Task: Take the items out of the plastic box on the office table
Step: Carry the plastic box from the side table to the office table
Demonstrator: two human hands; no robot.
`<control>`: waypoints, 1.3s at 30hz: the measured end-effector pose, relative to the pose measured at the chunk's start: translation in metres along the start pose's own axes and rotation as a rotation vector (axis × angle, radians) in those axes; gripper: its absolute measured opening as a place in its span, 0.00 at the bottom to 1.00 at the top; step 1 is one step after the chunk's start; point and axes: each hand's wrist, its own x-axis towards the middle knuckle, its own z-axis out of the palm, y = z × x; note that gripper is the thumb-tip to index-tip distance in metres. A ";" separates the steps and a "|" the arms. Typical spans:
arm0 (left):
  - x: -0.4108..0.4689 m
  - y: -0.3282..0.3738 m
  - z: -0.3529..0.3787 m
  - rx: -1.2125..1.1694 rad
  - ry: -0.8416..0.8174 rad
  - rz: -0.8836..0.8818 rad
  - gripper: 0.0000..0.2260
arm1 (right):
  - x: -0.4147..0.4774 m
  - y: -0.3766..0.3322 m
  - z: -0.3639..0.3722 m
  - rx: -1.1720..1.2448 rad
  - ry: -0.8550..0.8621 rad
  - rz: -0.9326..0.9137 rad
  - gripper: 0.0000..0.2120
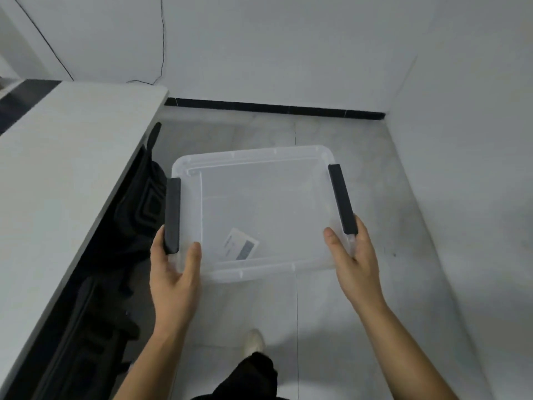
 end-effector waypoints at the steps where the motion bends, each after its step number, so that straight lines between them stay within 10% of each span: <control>1: 0.028 0.006 0.015 0.003 -0.014 -0.001 0.26 | 0.027 -0.007 0.005 -0.011 0.006 0.006 0.25; 17: 0.491 0.036 0.294 0.132 -0.001 0.026 0.24 | 0.552 -0.035 0.144 0.059 0.008 0.026 0.20; 28: 0.772 0.022 0.334 0.085 0.385 -0.052 0.22 | 0.861 -0.124 0.359 0.019 -0.360 -0.104 0.24; 39: 1.116 0.005 0.331 0.057 0.438 -0.074 0.26 | 1.099 -0.212 0.594 -0.013 -0.348 -0.129 0.21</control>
